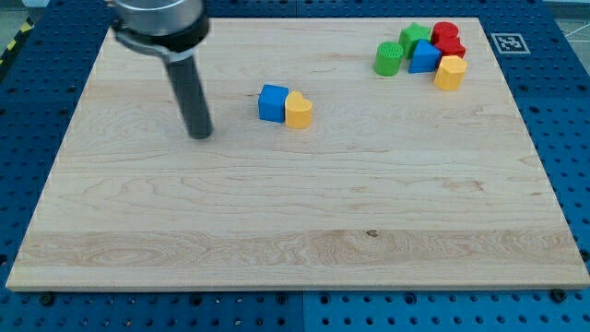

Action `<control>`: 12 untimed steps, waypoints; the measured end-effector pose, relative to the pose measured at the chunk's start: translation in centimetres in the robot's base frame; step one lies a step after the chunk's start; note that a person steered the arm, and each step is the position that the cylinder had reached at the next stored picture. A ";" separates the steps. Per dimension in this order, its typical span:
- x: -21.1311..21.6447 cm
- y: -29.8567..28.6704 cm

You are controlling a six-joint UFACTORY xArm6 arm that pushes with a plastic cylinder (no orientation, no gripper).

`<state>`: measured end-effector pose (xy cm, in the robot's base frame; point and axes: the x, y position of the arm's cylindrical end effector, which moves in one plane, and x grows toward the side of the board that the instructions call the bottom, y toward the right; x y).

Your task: Move blue cube right a bit

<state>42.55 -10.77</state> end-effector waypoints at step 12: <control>-9.1 4.0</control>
<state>33.49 -6.77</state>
